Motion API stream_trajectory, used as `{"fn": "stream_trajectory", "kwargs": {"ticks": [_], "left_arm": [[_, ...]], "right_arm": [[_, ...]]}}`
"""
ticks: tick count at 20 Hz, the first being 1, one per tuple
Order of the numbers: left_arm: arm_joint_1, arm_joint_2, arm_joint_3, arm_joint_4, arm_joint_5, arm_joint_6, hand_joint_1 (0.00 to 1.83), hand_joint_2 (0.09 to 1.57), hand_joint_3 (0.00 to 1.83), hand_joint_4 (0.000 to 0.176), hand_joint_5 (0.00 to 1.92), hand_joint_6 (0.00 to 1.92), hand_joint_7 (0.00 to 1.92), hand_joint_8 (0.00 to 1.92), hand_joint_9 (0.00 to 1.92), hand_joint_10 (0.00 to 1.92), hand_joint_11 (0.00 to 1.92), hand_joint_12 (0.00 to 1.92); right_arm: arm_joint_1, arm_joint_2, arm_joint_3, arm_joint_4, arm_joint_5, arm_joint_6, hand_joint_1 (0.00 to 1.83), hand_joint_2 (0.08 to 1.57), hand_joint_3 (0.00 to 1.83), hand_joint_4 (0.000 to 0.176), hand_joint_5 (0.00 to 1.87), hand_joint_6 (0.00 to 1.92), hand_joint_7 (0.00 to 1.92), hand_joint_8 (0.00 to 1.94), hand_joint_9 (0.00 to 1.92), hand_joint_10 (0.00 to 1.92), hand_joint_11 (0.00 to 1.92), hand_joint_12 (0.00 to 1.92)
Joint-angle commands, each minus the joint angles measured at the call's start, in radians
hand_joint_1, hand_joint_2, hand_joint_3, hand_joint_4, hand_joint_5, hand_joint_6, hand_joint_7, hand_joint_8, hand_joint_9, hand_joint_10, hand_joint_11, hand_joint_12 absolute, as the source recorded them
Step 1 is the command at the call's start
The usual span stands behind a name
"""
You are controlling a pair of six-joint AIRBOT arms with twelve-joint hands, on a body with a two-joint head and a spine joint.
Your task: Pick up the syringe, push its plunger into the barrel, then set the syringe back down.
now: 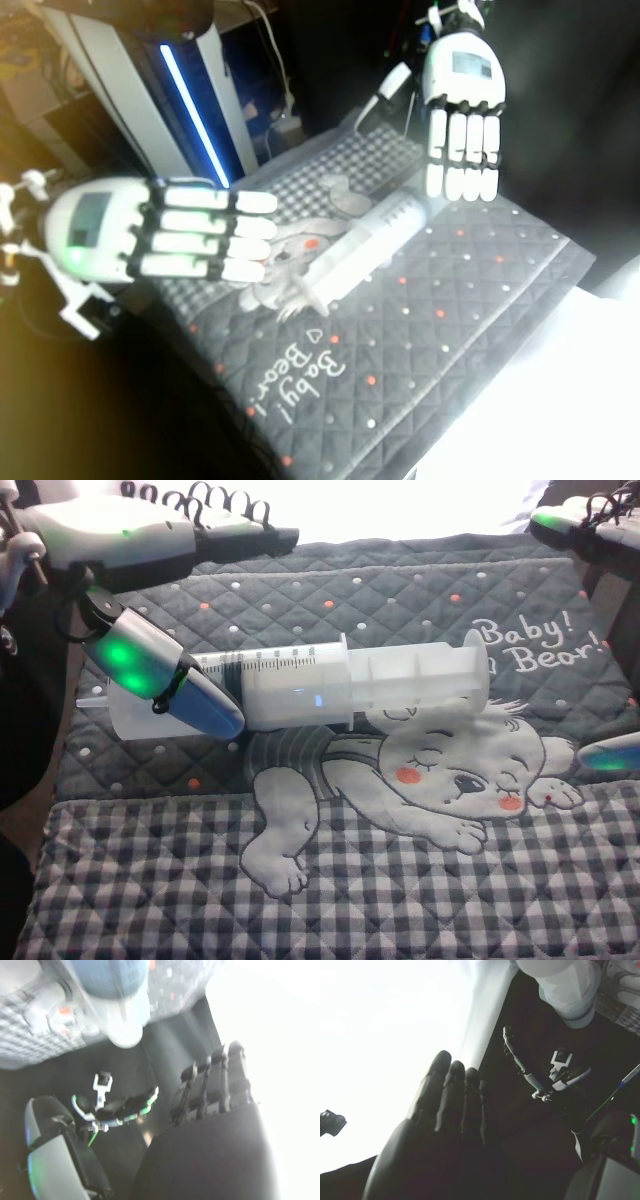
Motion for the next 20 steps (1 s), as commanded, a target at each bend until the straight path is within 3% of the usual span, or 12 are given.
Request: {"fn": "stream_trajectory", "kwargs": {"ticks": [1,7,9,10,20], "left_arm": [[-0.013,-0.007,0.007,-0.004,-0.052,-0.045,0.56,0.65,0.00,0.000,0.00,0.00,0.01,0.00,0.00,0.00,0.01,0.00],[-0.018,-0.066,0.066,0.214,-0.053,-0.272,0.60,0.66,0.00,0.000,0.00,0.00,0.02,0.01,0.00,0.00,0.01,0.01],[-0.026,-0.074,0.074,0.306,-0.053,-0.356,0.53,0.65,0.00,0.002,0.00,0.00,0.03,0.01,0.02,0.01,0.06,0.03],[-0.030,-0.079,0.079,0.352,-0.055,-0.399,0.54,0.66,0.00,0.000,0.00,0.00,0.02,0.00,0.00,0.00,0.03,0.01],[-0.016,-0.117,0.097,0.458,-0.048,-0.470,0.57,0.62,0.00,0.000,0.00,0.00,0.02,0.00,0.01,0.00,0.06,0.03]], "right_arm": [[0.006,0.002,-0.001,0.024,0.121,0.001,0.63,0.72,0.00,0.000,0.13,0.01,0.22,0.01,0.18,0.01,0.08,0.35],[0.006,-0.001,0.000,0.024,0.121,0.001,0.61,0.73,0.00,0.000,0.13,0.00,0.22,0.00,0.19,0.01,0.10,0.34],[0.006,-0.002,-0.001,0.025,0.121,0.001,0.61,0.73,0.00,0.014,0.13,0.00,0.23,0.00,0.18,0.00,0.09,0.34],[0.006,-0.003,-0.001,0.025,0.121,0.001,0.60,0.74,0.01,0.010,0.13,0.00,0.23,0.01,0.19,0.01,0.10,0.34],[0.006,-0.006,0.000,0.025,0.121,0.001,0.65,0.76,0.00,0.000,0.13,0.00,0.25,0.00,0.19,0.00,0.10,0.26]]}}
